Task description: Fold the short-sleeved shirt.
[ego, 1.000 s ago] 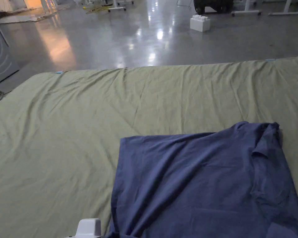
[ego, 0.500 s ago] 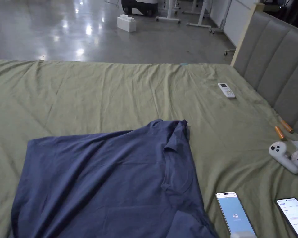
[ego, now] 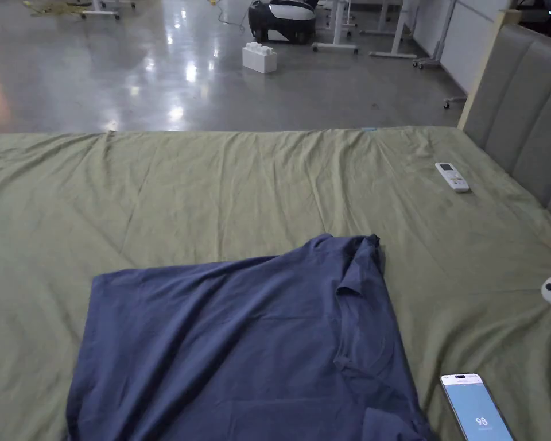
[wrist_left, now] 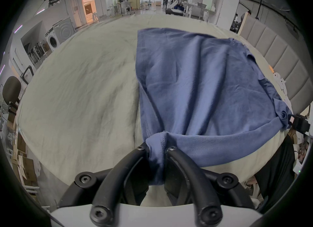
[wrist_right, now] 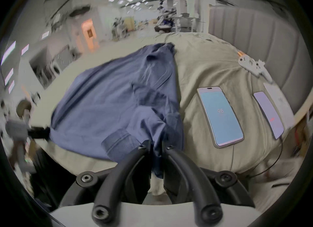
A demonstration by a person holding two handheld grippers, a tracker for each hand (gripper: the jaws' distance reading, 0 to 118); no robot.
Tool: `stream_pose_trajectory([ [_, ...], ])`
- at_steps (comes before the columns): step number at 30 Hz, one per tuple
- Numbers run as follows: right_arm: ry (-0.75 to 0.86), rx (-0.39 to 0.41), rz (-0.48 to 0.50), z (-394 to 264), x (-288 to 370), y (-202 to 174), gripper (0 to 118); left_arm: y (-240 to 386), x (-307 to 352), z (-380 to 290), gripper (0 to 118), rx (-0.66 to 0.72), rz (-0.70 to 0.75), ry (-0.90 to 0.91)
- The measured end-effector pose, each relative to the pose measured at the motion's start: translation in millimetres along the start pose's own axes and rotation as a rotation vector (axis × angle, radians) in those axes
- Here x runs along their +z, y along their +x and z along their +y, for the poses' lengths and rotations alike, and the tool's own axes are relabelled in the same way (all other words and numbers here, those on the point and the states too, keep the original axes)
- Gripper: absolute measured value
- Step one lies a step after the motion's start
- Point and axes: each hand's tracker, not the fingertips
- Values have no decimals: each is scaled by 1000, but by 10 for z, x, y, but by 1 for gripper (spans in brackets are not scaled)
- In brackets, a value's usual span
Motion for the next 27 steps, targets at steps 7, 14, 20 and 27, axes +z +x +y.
stream_pose_trajectory([
  [7, 51, -120, 64, 347, 7, 171, 8, -99, 356, 346, 10, 151, -144, 159],
  [14, 129, -174, 127, 1221, -420, 138, 7, -292, 100, 1196, 10, 153, -135, 243],
  [20, 54, -268, 120, 1625, -1288, 275, 6, -460, -651, 1644, 10, 268, -140, 165],
  [27, -12, -357, 111, 1463, -1859, 420, 47, -368, -1111, 1552, 35, 277, -107, 133],
])
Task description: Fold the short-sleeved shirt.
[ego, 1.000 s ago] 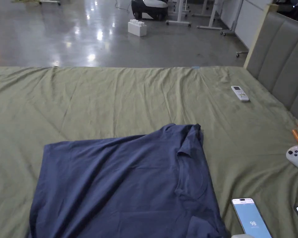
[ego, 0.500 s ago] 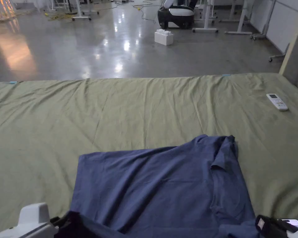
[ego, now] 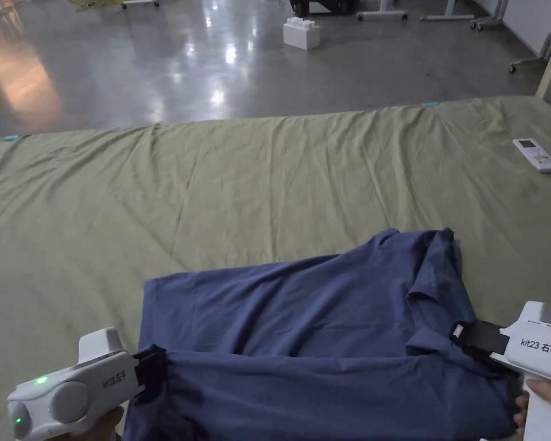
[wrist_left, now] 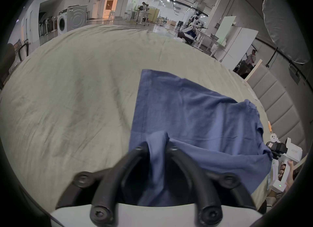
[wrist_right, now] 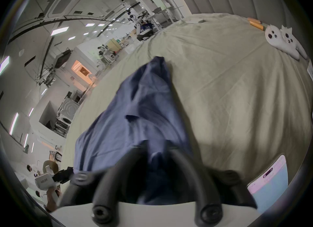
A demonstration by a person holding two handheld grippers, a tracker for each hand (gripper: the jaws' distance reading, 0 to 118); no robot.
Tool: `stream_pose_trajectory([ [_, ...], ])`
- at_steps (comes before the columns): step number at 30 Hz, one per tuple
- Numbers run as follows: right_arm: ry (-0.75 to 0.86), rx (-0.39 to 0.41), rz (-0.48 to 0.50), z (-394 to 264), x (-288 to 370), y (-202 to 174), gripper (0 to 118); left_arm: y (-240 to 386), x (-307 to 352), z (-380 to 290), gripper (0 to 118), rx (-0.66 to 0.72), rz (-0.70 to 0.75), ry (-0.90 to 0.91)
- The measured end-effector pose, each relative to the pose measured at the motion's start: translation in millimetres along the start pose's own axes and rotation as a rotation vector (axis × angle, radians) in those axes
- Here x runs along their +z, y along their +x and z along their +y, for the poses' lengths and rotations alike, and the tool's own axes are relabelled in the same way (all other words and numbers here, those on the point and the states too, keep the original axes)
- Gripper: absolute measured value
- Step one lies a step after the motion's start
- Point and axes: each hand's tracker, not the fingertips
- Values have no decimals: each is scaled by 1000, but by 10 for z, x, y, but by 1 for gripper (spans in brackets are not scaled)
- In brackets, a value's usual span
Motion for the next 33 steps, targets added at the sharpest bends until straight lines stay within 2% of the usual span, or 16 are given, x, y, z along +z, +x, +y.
stream_pose_trajectory([
  [1, -9, -7, -3, -5, -14, 30, 73, -13, 27, -25, 57, -3, 6, 9],
  [2, -16, -9, 2, -5, 22, 67, 89, -30, 82, -40, 83, -2, 4, 21],
  [3, 1, -1, 17, -7, 122, 71, 89, -42, 178, -50, 90, -5, -4, 43],
  [8, 219, 99, 19, 15, 983, -96, 89, -31, 1103, -19, 89, -65, -101, 245],
  [10, 376, 192, 65, -75, 1512, -269, 89, 54, 1606, -37, 89, -112, -117, 345],
  [13, 524, 340, 98, -278, 2195, -579, 90, 252, 2321, -96, 89, -208, -141, 521],
  [17, 648, 531, 28, -531, 2724, -992, 90, 623, 3000, -256, 88, -346, -61, 721],
  [20, 743, 623, 53, -642, 2929, -1141, 90, 801, 3298, -433, 87, -355, -48, 795],
  [22, 682, 565, 111, -705, 3016, -1164, 85, 873, 3473, -553, 79, -384, -83, 840],
  [23, 678, 572, 144, -733, 3070, -1178, 74, 886, 3500, -596, 64, -408, -80, 864],
  [25, 656, 551, 125, -805, 3124, -1218, 41, 967, 3592, -690, 28, -432, -32, 868],
  [26, 669, 570, 118, -817, 3151, -1231, 16, 972, 3620, -714, 11, -428, -38, 866],
  [27, 660, 567, 93, -855, 3150, -1230, 4, 970, 3649, -728, 9, -429, -55, 865],
  [29, 760, 667, 55, -876, 3230, -1285, 0, 949, 3687, -717, 0, -399, -127, 830],
  [31, 679, 586, 65, -897, 3196, -1268, 0, 942, 3719, -708, 0, -381, -128, 834],
  [33, 723, 634, 71, -886, 3230, -1303, 0, 956, 3704, -716, 0, -385, -105, 830],
])
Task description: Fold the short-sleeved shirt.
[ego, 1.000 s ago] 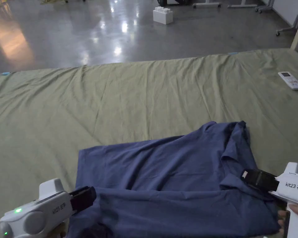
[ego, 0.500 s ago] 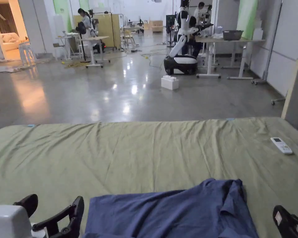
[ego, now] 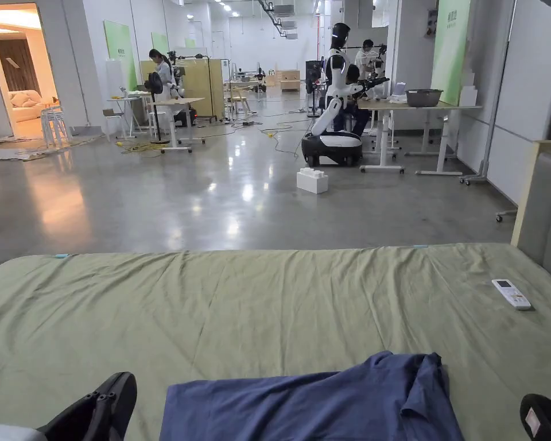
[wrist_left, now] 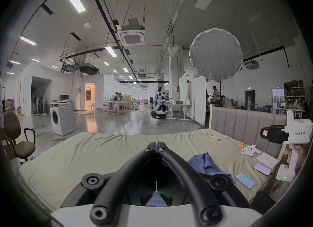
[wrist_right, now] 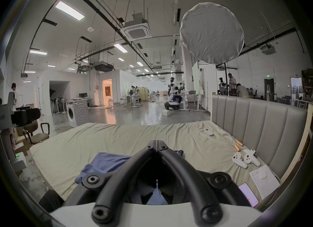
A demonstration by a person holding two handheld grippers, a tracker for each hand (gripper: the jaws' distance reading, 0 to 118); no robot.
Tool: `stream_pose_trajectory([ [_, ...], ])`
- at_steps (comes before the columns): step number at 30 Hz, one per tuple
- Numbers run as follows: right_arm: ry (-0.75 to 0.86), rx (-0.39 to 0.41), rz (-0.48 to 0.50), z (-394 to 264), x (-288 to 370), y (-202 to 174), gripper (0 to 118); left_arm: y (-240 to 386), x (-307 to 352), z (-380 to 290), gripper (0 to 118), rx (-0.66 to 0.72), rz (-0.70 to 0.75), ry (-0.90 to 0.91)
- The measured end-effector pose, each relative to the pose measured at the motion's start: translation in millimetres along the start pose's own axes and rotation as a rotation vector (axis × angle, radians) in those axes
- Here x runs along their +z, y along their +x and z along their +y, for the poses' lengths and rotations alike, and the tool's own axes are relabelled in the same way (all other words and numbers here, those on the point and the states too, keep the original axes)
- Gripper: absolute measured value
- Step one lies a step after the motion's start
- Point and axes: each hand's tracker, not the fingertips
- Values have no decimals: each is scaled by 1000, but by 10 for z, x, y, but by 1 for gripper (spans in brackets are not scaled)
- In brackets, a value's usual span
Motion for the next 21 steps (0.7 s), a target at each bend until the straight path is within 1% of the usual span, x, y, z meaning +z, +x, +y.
stream_pose_trajectory([
  [1, -25, -22, -8, 29, 3, -6, 0, -6, -3, -3, 0, -5, -1, 0],
  [3, 13, 7, 8, 50, 2, -15, 0, -10, -15, 2, 0, 3, -5, -15],
  [4, -23, -25, 2, 26, -10, -14, 0, -11, -19, -8, 0, 3, -5, -12],
  [10, -15, -27, 7, 4, -29, 6, 0, 32, -50, -44, 0, -37, -6, -37],
  [16, -36, -46, 14, -73, -69, 22, 0, -23, -154, -134, 0, -3, -4, -95],
  [17, -42, -53, 14, -95, -77, 24, 0, -63, -191, -161, 0, 13, 4, -113],
  [18, -51, -63, 17, -121, -83, 33, 0, -126, -228, -209, 0, 81, 15, -127],
  [20, -104, -108, 19, -209, -97, 64, 0, -293, -358, -324, 0, 183, 10, -190],
  [21, -119, -121, 19, -252, -103, 77, 0, -349, -415, -389, 4, 217, 22, -218],
])
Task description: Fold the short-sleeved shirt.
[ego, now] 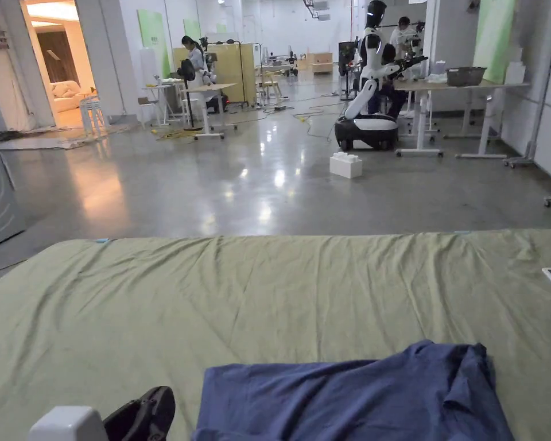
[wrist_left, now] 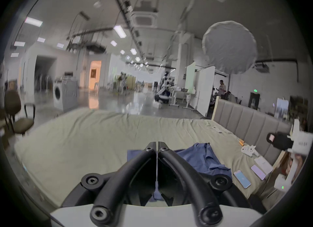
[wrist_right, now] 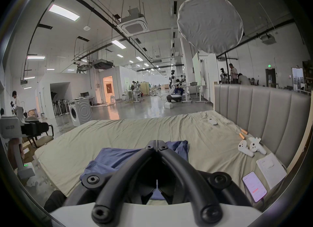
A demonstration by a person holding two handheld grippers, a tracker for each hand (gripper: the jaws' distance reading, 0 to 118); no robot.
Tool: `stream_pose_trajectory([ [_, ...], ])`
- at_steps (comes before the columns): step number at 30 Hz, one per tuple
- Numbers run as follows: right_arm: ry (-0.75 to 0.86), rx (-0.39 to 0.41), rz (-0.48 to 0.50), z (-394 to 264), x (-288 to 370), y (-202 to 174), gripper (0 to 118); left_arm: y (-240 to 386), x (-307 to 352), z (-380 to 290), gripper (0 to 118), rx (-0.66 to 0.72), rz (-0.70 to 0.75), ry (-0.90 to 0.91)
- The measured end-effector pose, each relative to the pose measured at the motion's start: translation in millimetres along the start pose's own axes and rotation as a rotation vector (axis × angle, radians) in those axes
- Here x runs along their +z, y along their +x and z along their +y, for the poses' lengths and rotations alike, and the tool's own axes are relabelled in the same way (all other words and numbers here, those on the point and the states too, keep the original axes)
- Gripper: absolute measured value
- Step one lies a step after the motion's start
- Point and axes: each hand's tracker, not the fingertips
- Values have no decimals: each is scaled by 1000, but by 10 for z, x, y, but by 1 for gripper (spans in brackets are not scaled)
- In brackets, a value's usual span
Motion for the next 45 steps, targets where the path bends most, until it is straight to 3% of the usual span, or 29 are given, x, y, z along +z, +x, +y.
stream_pose_trajectory([
  [1, -2, -6, 1, -35, -8, 20, 0, -100, -95, -99, 15, 33, 31, -39],
  [3, -37, -51, 17, -120, -29, 59, 0, -251, -335, -300, 64, 53, 39, -140],
  [4, -58, -74, 24, -175, -42, 81, 0, -315, -470, -435, 82, 63, 39, -214],
  [5, -77, -87, 25, -219, -54, 98, 0, -389, -581, -578, 87, 57, 43, -253],
  [15, -213, -141, -12, -511, -103, 224, 0, -805, -1581, -1675, 85, 20, 166, -537],
  [19, -237, -130, -42, -569, -118, 230, 0, -772, -1706, -1861, 55, -40, 127, -576],
  [22, -266, -103, -60, -627, -179, 231, 0, -592, -1739, -1968, 51, -209, 134, -587],
  [26, -319, -77, -88, -753, -364, 266, 0, -621, -1800, -1925, 36, -158, 140, -601],
  [29, -369, -69, -139, -948, -638, 383, 2, -553, -1814, -1918, 23, -233, 136, -616],
  [30, -405, -62, -160, -1036, -768, 434, 13, -543, -1833, -1919, 23, -239, 137, -623],
  [31, -464, -41, -179, -1146, -942, 494, 41, -539, -1863, -1910, 23, -237, 140, -633],
  [32, -534, -36, -189, -1298, -1133, 595, 84, -544, -1883, -1891, 23, -230, 143, -644],
  [33, -570, -34, -200, -1419, -1267, 651, 97, -546, -1898, -1890, 23, -220, 146, -652],
  [35, -561, -36, -201, -1604, -1474, 726, 79, -558, -1886, -1889, 22, -208, 145, -651],
  [39, -621, 53, -163, -1892, -1806, 739, 78, -566, -1867, -1929, 22, -216, 143, -635],
  [41, -632, 80, -158, -1930, -1865, 713, 70, -566, -1875, -1928, 22, -218, 144, -641],
  [43, -597, 81, -146, -1855, -1799, 700, 36, -570, -1872, -1927, 22, -214, 142, -645],
  [44, -579, 82, -144, -1837, -1753, 676, 8, -576, -1867, -1925, 22, -211, 141, -645],
  [45, -572, 61, -93, -1833, -1741, 683, 7, -576, -1874, -1923, 21, -205, 139, -646],
])
